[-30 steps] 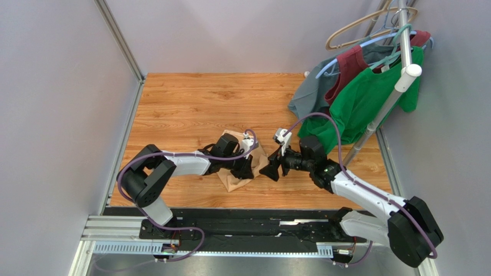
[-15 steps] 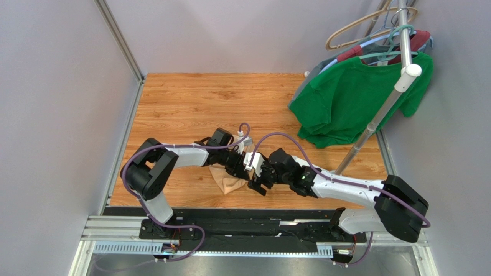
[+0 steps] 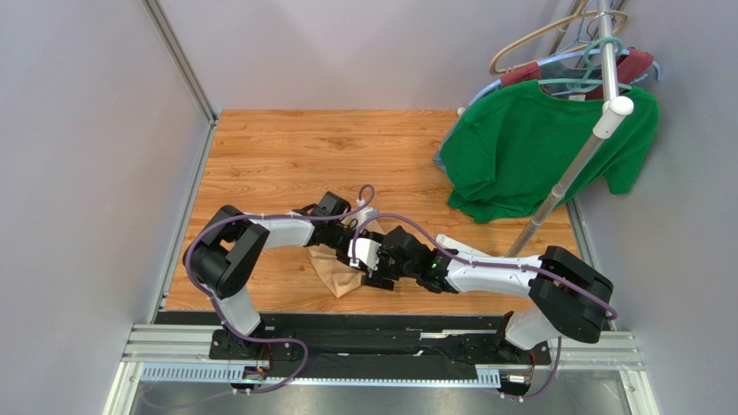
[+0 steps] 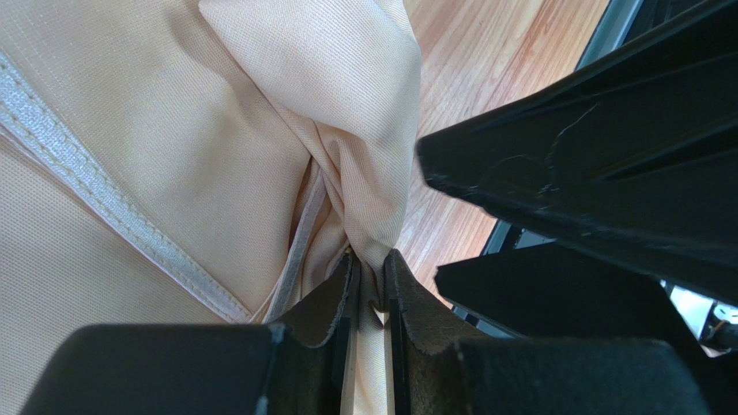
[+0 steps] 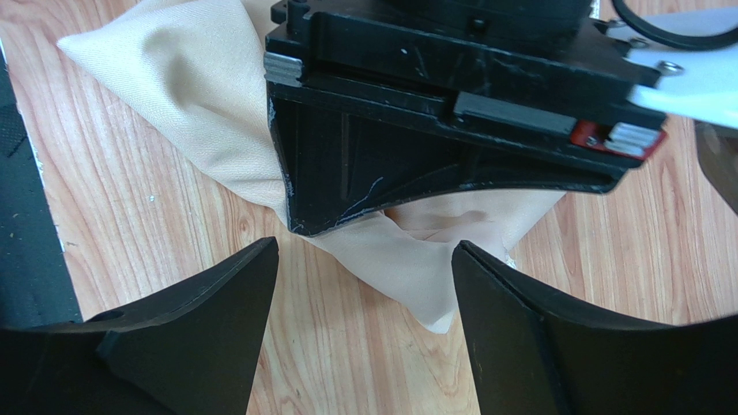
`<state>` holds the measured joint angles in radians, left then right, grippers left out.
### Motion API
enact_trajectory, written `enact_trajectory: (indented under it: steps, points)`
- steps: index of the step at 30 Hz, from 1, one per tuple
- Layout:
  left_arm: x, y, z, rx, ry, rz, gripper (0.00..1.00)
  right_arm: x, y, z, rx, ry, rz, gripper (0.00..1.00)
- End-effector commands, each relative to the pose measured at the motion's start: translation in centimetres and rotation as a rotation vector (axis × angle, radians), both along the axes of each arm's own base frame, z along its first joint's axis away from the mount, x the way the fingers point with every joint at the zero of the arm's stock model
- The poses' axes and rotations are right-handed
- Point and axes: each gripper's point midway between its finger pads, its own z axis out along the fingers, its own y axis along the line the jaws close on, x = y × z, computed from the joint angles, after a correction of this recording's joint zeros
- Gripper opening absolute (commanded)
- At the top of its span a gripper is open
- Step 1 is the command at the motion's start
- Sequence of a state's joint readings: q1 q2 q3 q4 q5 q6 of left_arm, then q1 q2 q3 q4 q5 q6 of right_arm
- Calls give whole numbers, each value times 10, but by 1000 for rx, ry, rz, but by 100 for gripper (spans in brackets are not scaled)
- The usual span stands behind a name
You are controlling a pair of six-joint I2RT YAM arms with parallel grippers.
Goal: Fold the napkin, place the utensils inside, and roll it up
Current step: Roll the napkin with the utensil
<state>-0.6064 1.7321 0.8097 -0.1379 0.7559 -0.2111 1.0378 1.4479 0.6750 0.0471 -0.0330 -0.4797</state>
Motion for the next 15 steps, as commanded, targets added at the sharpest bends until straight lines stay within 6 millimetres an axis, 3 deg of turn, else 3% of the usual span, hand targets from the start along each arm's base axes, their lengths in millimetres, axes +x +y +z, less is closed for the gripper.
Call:
enact_trajectory:
  steps: [1,15]
  points:
    - [-11,18,-18,113,55,0,16,8,16,7,-10,-68,50,78]
    - [-11,17,-17,109,52,-6,14,7,24,-33,-150,-39,118,74]
